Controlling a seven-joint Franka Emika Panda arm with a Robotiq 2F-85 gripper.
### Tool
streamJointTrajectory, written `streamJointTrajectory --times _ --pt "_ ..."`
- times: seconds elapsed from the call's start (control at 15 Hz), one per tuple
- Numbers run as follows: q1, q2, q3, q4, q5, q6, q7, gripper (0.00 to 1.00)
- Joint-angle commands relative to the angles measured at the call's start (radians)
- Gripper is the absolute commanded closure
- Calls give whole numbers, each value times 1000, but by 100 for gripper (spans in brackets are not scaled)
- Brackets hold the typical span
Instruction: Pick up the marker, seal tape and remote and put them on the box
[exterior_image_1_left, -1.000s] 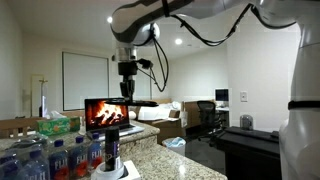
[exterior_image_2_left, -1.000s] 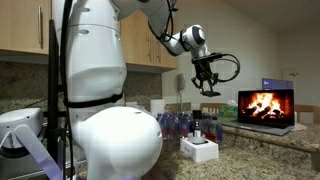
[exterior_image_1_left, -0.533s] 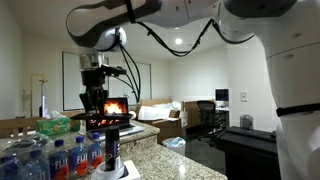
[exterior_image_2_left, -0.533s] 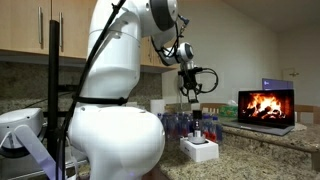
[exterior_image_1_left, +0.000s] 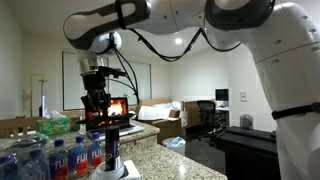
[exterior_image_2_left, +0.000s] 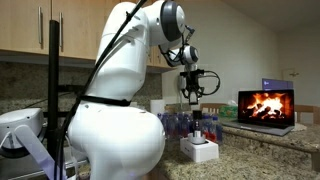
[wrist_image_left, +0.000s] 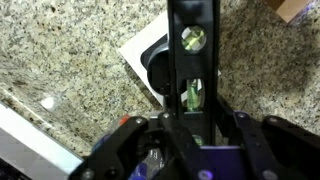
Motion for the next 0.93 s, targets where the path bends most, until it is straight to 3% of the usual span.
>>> streamJointTrajectory --times 0.0,0.53,0.87 --pt "-16 -19 -9 14 43 -35 -11 83" --pt "-63 -56 -36 -94 141 56 -76 83" --pt "-52 -78 -37 -172 110 141 -36 83"
